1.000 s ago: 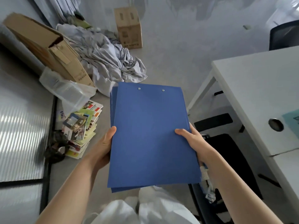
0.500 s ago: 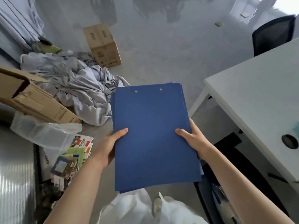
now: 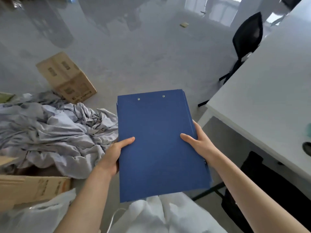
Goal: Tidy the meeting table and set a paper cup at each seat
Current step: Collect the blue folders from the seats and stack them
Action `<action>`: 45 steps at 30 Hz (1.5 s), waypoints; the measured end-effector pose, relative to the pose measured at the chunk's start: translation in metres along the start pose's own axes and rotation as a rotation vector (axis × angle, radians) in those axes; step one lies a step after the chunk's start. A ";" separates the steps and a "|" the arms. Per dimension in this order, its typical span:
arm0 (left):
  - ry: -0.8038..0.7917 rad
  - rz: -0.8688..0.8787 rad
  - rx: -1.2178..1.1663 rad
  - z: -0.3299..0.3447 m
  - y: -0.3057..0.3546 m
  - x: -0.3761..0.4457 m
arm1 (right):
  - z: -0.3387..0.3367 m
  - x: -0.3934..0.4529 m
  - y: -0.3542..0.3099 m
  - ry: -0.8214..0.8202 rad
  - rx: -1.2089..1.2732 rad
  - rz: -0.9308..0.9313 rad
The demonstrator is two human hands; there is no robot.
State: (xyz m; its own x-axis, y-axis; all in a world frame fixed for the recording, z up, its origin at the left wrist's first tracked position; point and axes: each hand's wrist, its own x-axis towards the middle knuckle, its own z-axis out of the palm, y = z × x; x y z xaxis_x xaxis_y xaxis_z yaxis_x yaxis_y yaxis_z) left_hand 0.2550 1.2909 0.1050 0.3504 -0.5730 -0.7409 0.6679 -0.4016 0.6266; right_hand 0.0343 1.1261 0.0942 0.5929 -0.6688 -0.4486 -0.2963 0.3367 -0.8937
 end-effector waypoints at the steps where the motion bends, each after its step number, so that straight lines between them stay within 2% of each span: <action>1: -0.019 -0.010 0.006 0.005 0.009 0.010 | -0.004 0.007 -0.004 0.010 0.008 -0.012; 13: -0.162 -0.023 0.186 0.123 0.141 0.173 | -0.096 0.155 -0.065 0.208 0.067 -0.030; 22: -0.301 -0.089 0.307 0.215 0.218 0.268 | -0.156 0.226 -0.107 0.459 0.059 0.007; 33: -0.587 -0.161 0.543 0.335 0.315 0.386 | -0.205 0.302 -0.144 0.755 0.282 0.088; 38: -0.712 -0.181 0.675 0.388 0.334 0.421 | -0.219 0.310 -0.151 0.867 0.385 0.077; 45: -0.924 -0.249 0.885 0.486 0.308 0.441 | -0.248 0.278 -0.137 1.082 0.476 0.057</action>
State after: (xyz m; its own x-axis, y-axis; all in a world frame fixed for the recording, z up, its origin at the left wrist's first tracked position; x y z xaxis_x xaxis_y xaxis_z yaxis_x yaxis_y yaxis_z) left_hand 0.2962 0.5672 0.0885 -0.5346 -0.5498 -0.6418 -0.1313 -0.6961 0.7058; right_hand 0.0541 0.7296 0.0915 -0.4223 -0.7809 -0.4602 0.1429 0.4440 -0.8846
